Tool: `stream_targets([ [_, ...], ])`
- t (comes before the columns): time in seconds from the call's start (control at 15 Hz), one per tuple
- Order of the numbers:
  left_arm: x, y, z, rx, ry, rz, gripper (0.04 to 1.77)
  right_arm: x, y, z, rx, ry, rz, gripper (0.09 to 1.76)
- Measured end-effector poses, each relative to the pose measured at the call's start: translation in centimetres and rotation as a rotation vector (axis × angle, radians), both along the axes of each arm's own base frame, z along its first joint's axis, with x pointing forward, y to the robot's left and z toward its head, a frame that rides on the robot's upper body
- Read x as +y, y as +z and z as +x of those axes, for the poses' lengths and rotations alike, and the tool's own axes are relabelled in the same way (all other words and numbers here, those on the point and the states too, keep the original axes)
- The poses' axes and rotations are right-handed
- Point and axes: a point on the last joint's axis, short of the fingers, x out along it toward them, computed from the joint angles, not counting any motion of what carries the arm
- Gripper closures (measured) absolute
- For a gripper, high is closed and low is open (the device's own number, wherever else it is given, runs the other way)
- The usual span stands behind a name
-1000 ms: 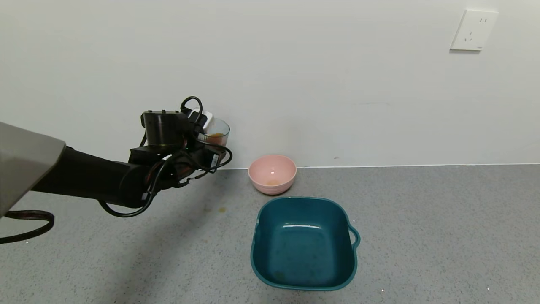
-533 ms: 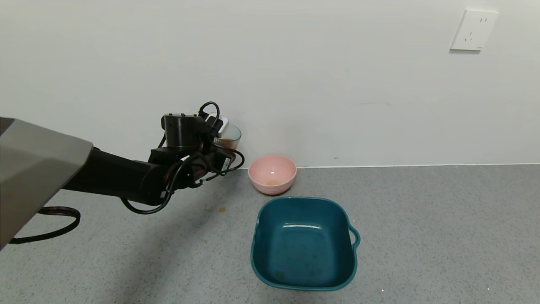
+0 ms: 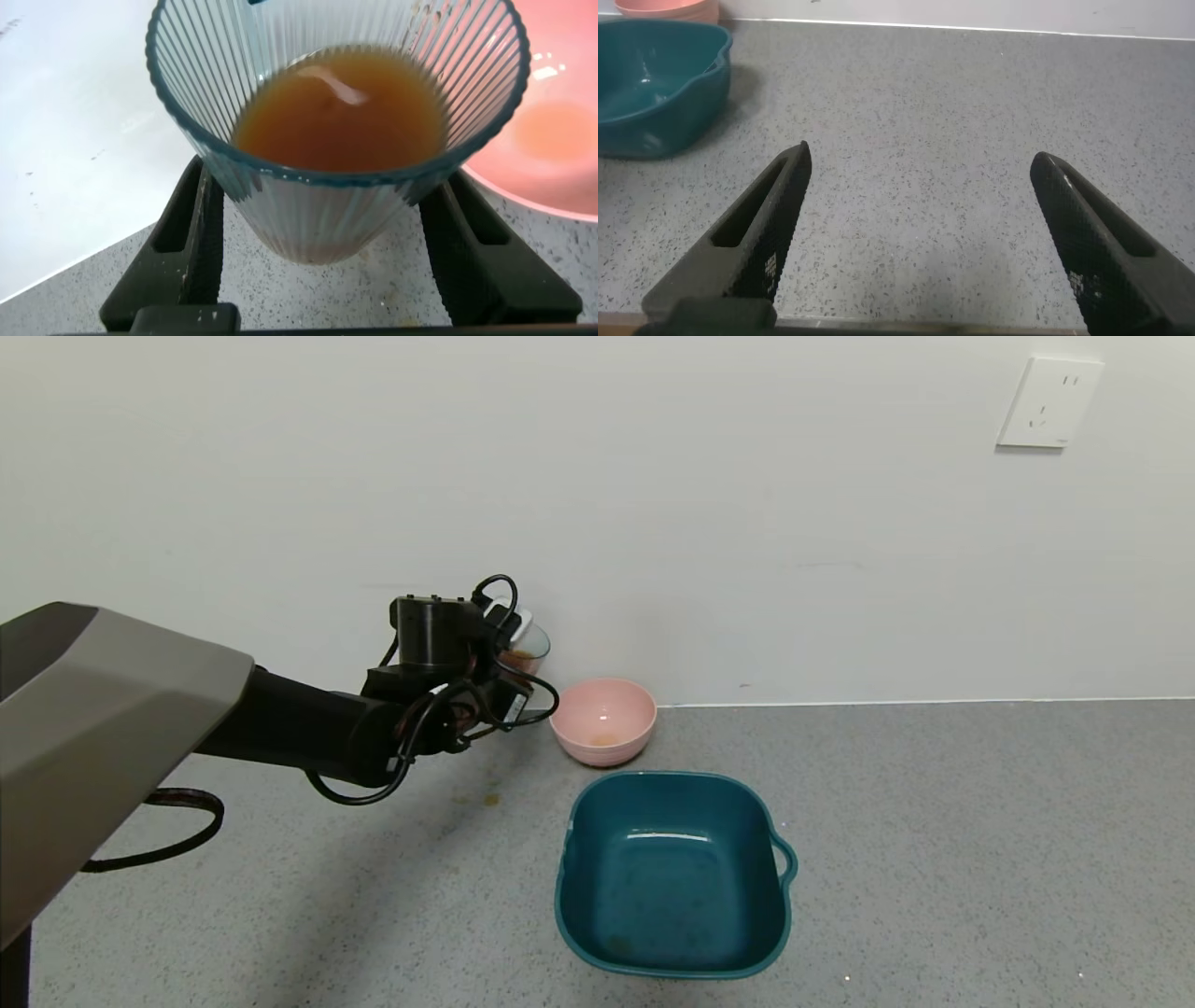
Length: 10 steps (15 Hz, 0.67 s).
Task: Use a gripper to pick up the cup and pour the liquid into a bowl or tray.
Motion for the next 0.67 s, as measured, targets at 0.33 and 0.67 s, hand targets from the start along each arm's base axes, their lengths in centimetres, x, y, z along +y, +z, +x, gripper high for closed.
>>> stream_targets([
  [0.33, -1.3, -0.2, 0.0, 0.003, -0.011, 0.057, 0.57, 0.0, 0.0, 0.0, -0.001, 0.0, 0.0, 0.14],
  [0.67, -2.0, -0.5, 0.3, 0.013, -0.01, 0.099, 0.57, 0.0, 0.0, 0.0, -0.002, 0.002, 0.0, 0.14],
])
